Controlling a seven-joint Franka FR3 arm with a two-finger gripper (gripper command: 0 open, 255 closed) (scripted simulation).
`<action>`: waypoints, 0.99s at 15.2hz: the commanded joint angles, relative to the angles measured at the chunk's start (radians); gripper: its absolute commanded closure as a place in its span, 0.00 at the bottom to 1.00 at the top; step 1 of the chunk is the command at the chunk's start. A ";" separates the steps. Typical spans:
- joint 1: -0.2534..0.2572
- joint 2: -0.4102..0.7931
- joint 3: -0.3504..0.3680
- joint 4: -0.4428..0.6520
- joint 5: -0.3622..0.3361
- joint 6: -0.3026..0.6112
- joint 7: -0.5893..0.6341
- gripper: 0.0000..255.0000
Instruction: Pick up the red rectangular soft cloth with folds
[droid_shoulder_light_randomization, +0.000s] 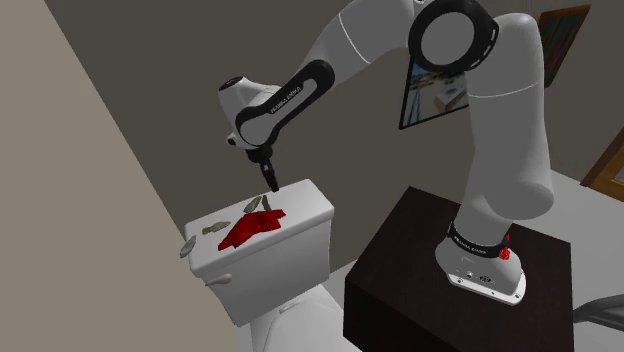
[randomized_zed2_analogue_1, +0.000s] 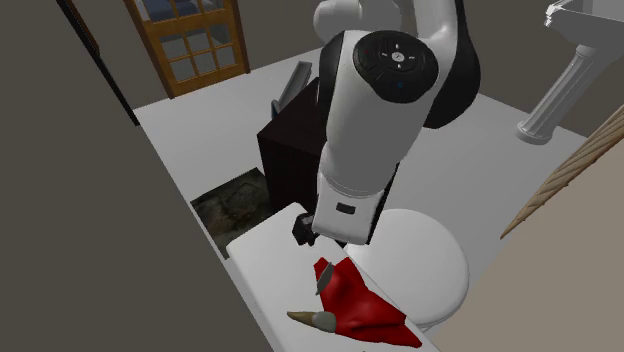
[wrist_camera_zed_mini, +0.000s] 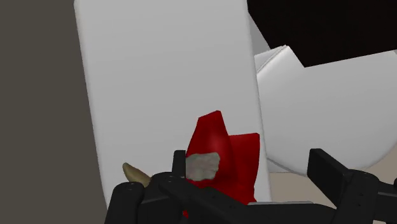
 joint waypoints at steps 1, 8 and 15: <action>0.020 0.066 0.014 0.061 -0.016 0.009 -0.017 0.00; 0.087 0.279 0.051 0.282 -0.073 0.016 -0.095 0.00; 0.170 0.498 0.080 0.535 -0.130 -0.004 -0.182 0.00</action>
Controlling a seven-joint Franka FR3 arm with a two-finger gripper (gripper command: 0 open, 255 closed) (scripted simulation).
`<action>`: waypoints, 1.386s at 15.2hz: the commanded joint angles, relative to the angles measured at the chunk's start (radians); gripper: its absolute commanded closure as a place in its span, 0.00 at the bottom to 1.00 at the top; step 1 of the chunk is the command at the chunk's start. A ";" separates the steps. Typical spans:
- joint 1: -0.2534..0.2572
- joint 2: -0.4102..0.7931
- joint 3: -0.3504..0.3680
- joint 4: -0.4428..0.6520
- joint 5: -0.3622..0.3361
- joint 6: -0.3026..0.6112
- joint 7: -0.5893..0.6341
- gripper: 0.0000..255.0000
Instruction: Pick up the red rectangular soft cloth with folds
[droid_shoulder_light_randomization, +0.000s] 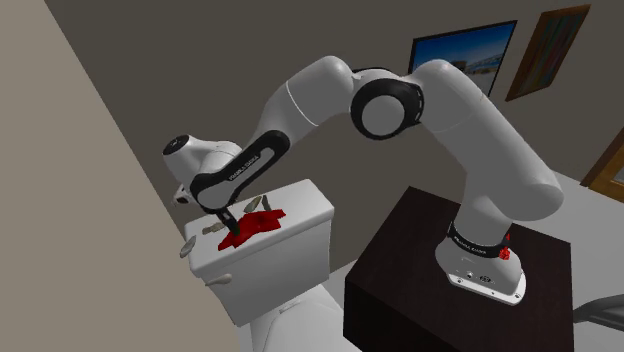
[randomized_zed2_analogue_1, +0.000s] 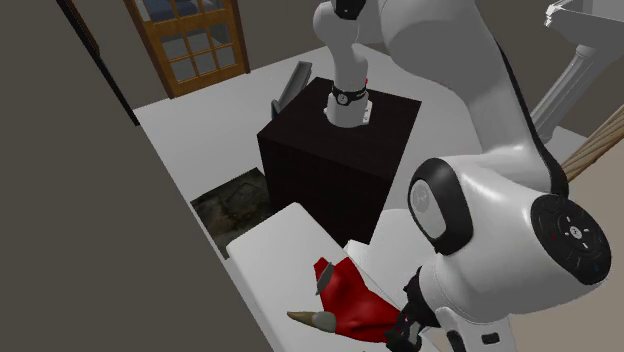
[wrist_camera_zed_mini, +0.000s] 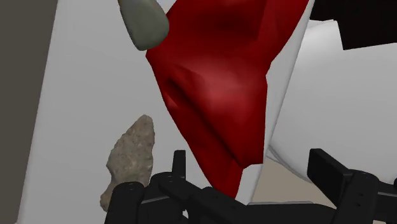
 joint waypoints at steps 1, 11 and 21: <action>0.025 0.073 0.007 0.089 -0.016 -0.010 -0.031 0.00; 0.046 0.180 0.003 0.155 -0.032 0.033 -0.038 0.00; 0.044 0.180 0.002 0.156 -0.032 0.032 -0.040 1.00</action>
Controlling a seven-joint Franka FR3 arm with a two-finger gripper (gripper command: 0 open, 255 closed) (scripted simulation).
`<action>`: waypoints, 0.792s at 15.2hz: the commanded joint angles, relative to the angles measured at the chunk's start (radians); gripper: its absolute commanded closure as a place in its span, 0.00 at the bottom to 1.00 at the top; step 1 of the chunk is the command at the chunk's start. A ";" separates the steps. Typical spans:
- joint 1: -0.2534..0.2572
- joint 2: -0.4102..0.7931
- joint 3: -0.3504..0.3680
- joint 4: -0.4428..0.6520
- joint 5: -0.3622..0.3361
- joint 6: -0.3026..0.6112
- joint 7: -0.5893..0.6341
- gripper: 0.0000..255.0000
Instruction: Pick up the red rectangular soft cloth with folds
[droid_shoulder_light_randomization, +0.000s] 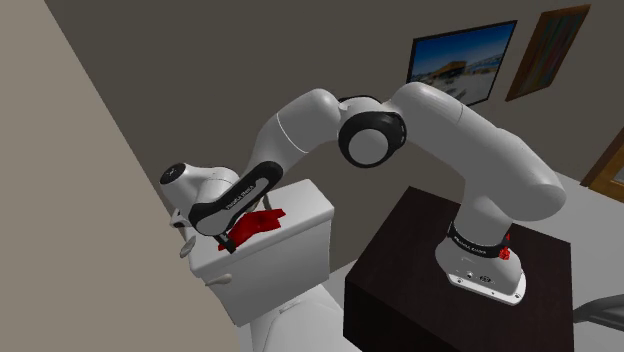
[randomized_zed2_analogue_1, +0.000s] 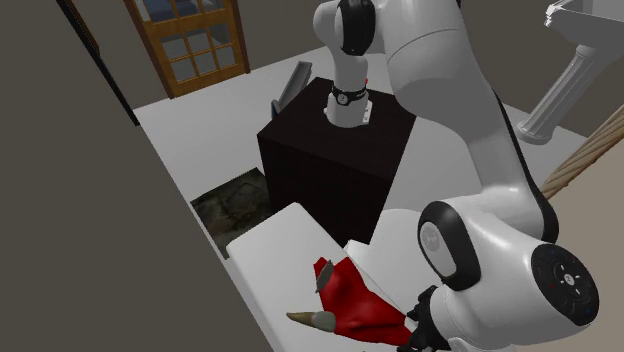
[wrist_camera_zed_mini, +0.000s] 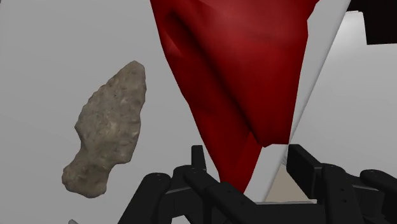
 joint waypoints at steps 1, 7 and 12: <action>0.001 0.001 0.000 0.000 0.000 0.000 0.002 1.00; -0.002 -0.056 0.006 -0.018 0.006 -0.038 -0.005 1.00; -0.005 -0.098 0.011 -0.023 0.012 -0.075 -0.012 1.00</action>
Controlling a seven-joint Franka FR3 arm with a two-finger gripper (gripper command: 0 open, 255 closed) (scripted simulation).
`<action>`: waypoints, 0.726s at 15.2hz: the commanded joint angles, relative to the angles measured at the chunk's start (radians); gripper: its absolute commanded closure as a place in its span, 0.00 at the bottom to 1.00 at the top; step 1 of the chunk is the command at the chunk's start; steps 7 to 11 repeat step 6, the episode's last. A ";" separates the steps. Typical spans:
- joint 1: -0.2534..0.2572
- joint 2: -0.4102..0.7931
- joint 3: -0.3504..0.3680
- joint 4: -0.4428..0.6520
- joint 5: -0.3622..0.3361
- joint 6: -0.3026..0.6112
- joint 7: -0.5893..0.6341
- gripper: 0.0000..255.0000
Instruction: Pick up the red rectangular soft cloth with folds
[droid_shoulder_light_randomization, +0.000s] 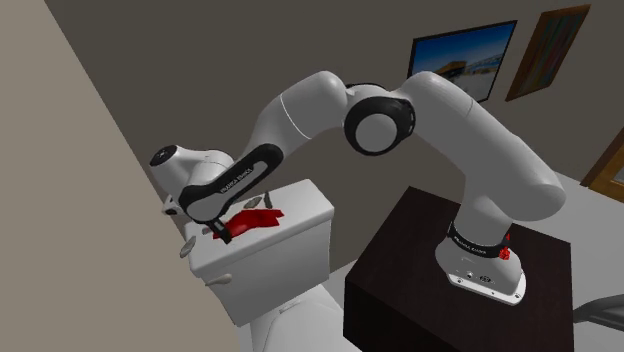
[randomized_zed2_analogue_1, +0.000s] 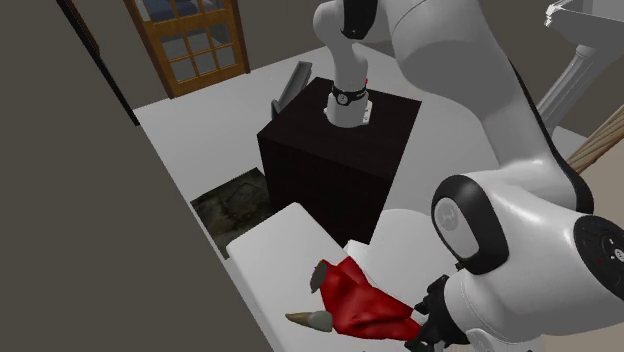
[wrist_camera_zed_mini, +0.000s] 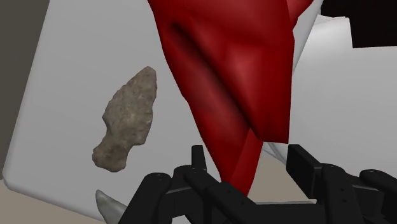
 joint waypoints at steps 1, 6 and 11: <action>-0.001 -0.018 0.002 -0.003 0.002 -0.015 -0.002 1.00; -0.002 -0.041 0.005 -0.001 0.006 -0.040 -0.007 1.00; -0.002 -0.041 0.005 -0.001 0.006 -0.040 -0.007 1.00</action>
